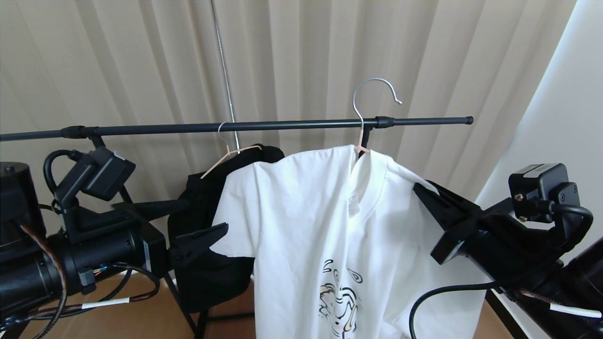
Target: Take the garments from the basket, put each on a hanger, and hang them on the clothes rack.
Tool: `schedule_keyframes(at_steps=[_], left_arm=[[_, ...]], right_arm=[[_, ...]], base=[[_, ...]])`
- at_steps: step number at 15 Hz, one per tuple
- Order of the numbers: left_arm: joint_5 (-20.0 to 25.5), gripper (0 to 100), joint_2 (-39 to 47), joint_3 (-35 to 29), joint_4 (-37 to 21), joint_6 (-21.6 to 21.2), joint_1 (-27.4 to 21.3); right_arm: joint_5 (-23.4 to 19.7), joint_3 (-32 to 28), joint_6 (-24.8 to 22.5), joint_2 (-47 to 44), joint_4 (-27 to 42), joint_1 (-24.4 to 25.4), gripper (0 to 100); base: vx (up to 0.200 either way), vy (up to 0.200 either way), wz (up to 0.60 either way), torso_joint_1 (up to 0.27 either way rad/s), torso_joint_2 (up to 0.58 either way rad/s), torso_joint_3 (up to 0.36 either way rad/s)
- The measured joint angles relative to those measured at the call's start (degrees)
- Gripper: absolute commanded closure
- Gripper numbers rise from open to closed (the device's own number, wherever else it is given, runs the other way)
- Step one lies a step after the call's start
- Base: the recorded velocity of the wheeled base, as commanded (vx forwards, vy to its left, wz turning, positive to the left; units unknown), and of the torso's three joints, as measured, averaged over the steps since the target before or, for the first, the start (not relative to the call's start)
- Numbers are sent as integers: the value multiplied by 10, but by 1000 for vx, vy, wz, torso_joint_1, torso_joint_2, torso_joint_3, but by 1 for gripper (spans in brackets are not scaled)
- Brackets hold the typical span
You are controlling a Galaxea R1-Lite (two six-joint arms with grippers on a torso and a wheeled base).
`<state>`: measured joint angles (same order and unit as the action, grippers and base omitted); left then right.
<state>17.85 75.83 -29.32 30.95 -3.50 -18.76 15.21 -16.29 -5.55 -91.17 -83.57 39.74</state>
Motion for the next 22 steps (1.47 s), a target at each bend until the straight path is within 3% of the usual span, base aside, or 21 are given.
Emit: schedule_keyframes(at_steps=[5, 13, 14, 22], left_arm=[[28, 0, 60, 10, 32, 3, 48], [28, 0, 166, 17, 142, 16, 56], [27, 100, 172, 16, 143, 20, 56], [26, 100, 168, 29, 148, 46, 75]], right_arm=[[0, 7, -2, 19, 0, 15, 100], [1, 7, -2, 23, 1, 30, 100], [1, 7, -2, 23, 1, 30, 100], [1, 7, -2, 20, 1, 31, 100]], base=[[0, 0, 0, 0, 0, 0], [0, 0, 0, 0, 0, 0], [0, 0, 0, 0, 0, 0], [0, 0, 0, 0, 0, 0]])
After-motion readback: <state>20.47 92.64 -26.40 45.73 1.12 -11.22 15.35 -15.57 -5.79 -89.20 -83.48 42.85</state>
